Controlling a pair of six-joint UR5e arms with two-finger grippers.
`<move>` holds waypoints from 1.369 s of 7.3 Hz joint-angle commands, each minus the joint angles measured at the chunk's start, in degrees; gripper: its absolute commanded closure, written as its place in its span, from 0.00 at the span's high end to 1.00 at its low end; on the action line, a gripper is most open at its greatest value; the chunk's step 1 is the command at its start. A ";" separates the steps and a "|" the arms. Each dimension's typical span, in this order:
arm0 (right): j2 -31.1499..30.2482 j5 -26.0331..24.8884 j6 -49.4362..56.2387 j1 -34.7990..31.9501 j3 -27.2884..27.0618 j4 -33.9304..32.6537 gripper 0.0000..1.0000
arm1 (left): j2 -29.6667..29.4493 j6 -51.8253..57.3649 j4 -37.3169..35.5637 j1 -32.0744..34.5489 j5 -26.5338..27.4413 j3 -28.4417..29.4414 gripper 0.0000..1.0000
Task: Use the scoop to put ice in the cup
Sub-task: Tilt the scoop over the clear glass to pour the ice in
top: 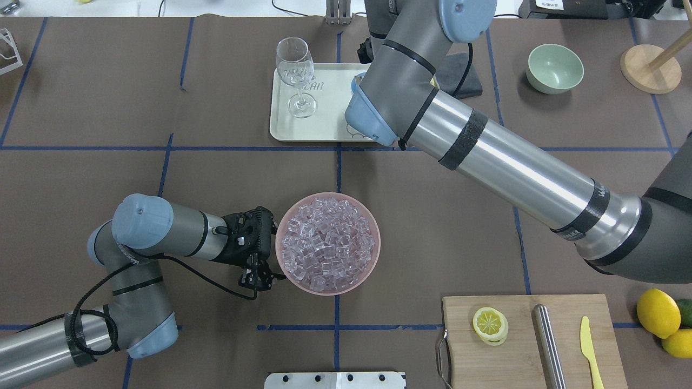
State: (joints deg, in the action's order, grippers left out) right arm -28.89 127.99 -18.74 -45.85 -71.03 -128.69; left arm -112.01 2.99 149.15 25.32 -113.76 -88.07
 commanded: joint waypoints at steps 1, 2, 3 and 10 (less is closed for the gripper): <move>0.67 -0.11 0.37 0.06 -0.08 -2.61 0.00 | 0.04 0.08 2.54 0.08 0.03 1.58 1.00; 1.63 -0.20 0.54 0.06 0.01 -4.53 0.00 | 0.04 0.00 2.81 0.08 0.03 1.76 1.00; 3.03 -0.72 0.81 0.06 0.01 -7.34 0.00 | 0.04 -0.09 2.81 -0.01 0.03 1.76 1.00; 8.58 -3.45 11.71 -0.20 6.78 -15.44 0.00 | -0.23 -1.50 2.81 -0.01 -0.06 1.68 1.00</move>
State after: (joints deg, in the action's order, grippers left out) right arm -20.59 124.65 -7.39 -45.85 -64.78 -143.22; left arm -112.20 1.59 151.96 25.29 -113.82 -86.39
